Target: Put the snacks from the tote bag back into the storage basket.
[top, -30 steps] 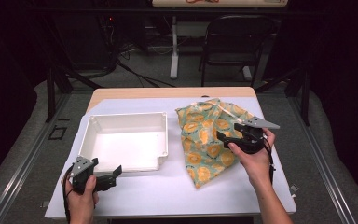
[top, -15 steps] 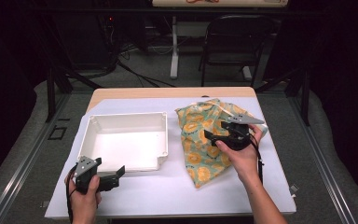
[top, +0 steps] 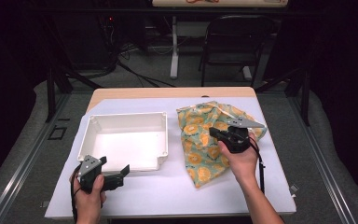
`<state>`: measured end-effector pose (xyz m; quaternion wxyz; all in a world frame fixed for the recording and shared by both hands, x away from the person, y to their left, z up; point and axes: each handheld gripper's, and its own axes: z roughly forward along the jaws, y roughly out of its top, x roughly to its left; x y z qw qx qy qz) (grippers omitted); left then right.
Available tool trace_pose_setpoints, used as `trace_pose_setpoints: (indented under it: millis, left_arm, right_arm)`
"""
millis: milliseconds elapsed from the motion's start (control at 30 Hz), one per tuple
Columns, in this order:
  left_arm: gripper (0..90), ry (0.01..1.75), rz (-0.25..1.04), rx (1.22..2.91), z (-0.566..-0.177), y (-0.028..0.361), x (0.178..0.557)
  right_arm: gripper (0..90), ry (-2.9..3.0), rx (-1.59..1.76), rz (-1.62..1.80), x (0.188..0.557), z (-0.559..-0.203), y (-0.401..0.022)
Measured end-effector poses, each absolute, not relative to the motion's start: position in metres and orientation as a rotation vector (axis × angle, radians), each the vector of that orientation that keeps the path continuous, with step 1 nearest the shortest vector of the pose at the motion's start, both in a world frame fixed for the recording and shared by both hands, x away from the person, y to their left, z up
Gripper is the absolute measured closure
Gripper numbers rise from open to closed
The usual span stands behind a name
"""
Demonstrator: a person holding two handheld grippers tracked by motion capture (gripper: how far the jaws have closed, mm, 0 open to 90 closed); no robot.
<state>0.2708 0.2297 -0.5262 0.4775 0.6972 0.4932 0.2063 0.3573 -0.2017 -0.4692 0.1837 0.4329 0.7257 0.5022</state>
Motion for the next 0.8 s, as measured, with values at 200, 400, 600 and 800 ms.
trace_pose_setpoints:
  millis: [200, 400, 600, 800]
  left_arm:
    - [2.4, 1.122, 0.465, 1.721, -0.511, 0.204, 0.276]
    - [3.1, 1.025, 0.427, 1.728, -0.494, 0.163, 0.292]
    - [3.9, 0.948, 0.380, 1.755, -0.486, 0.121, 0.306]
    - [8.6, 0.953, 0.346, 1.765, -0.489, 0.094, 0.317]
  right_arm:
    - [90.0, 2.043, 1.184, 1.442, 0.343, -0.466, -0.205]
    - [90.0, 2.061, 1.150, 1.462, 0.324, -0.467, -0.209]
    - [90.0, 2.096, 1.139, 1.463, 0.312, -0.471, -0.212]
    - [90.0, 2.131, 1.146, 1.457, 0.305, -0.481, -0.214]
